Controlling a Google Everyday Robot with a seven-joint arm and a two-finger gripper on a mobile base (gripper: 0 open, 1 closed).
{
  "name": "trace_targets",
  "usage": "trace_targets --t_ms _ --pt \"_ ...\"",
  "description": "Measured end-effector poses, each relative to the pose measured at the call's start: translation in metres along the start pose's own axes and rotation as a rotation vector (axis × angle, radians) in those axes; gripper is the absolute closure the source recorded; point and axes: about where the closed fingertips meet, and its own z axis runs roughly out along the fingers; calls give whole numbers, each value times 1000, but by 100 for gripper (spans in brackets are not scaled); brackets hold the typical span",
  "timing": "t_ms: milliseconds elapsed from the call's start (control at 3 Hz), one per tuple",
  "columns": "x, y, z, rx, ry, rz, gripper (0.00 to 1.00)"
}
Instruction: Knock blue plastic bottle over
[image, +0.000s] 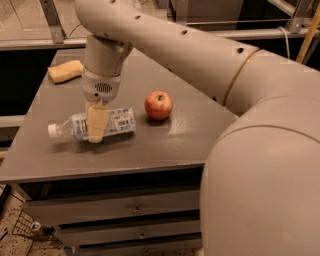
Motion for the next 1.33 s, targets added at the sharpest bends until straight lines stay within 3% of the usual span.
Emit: trace_targets --t_ms 333,667,1000,1333 --pt "-4 1 16 -51 14 -6 100" --pt "-5 2 12 -51 14 -7 82" --pt "-7 0 14 -45 9 -8 51" --pt "-8 -1 15 -43 7 -8 28"
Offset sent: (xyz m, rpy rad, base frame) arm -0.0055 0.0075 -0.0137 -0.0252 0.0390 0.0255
